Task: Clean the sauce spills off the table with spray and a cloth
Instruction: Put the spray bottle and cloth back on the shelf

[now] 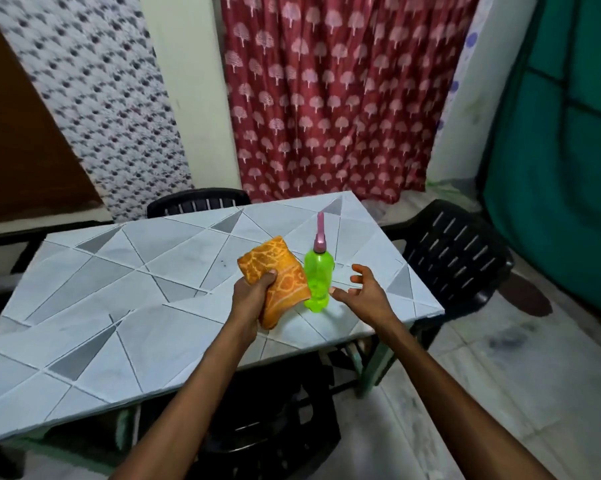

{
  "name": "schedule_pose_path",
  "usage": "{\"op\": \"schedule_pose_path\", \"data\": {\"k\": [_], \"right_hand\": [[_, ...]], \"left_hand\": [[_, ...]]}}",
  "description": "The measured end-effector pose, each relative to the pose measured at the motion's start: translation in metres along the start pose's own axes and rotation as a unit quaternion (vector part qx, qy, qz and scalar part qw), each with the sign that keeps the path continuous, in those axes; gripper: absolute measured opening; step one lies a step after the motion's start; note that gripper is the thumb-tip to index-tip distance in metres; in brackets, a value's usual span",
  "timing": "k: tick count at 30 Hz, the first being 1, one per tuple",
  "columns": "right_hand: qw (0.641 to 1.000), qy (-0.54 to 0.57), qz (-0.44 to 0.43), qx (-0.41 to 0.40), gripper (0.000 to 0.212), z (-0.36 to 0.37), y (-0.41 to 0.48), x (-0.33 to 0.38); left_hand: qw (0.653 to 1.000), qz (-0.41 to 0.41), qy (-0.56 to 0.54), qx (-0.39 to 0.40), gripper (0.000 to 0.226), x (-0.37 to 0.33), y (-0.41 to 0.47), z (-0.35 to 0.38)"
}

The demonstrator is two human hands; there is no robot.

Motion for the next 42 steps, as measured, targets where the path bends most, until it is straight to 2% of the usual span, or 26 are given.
{"op": "schedule_pose_path", "data": {"k": [5,9,14,18,21,24,28,34,38,42], "right_hand": [[0.998,-0.028,-0.055,-0.016,0.104,0.002,0.060,0.008],[0.994,-0.040,-0.102,0.012,0.122,0.020,0.098,0.017],[0.985,-0.042,-0.154,0.060,0.128,0.046,0.129,0.024],[0.980,-0.022,-0.180,0.077,0.109,0.063,0.155,0.024],[0.981,-0.017,-0.175,0.081,0.074,0.067,0.172,0.028],[0.974,-0.007,-0.202,0.101,0.043,0.067,0.180,0.039],[0.951,-0.017,-0.261,0.163,0.038,0.073,0.182,0.053],[0.926,0.043,-0.278,0.253,0.048,0.088,0.168,0.076],[0.905,0.089,-0.273,0.314,0.007,0.103,0.134,0.099],[0.882,0.115,-0.283,0.360,0.013,0.123,0.082,0.121]], "left_hand": [[0.998,0.019,-0.008,-0.055,0.006,-0.007,0.012,0.012],[0.992,0.008,-0.038,-0.117,0.012,0.000,0.013,0.008],[0.979,0.008,-0.072,-0.190,0.013,0.007,0.014,0.007],[0.967,0.008,-0.068,-0.245,0.024,0.011,0.023,0.009],[0.956,0.009,-0.074,-0.282,0.034,0.011,0.027,0.017],[0.951,0.021,-0.069,-0.302,0.024,0.006,0.027,0.031],[0.940,0.042,-0.072,-0.332,0.007,0.000,0.016,0.051],[0.912,0.069,-0.094,-0.392,0.005,-0.004,-0.013,0.046],[0.889,0.079,-0.102,-0.440,0.010,-0.008,-0.046,0.020],[0.871,0.091,-0.117,-0.469,0.014,-0.003,-0.094,-0.020]]}}
Point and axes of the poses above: each hand's wrist, its own y-axis towards the middle knuckle, its own z-axis out of the palm, x = y × z, the point moved 5 cm from there along y, towards the middle knuckle, and after that the axes turned 1 degree about z, right-handed, at the moved point
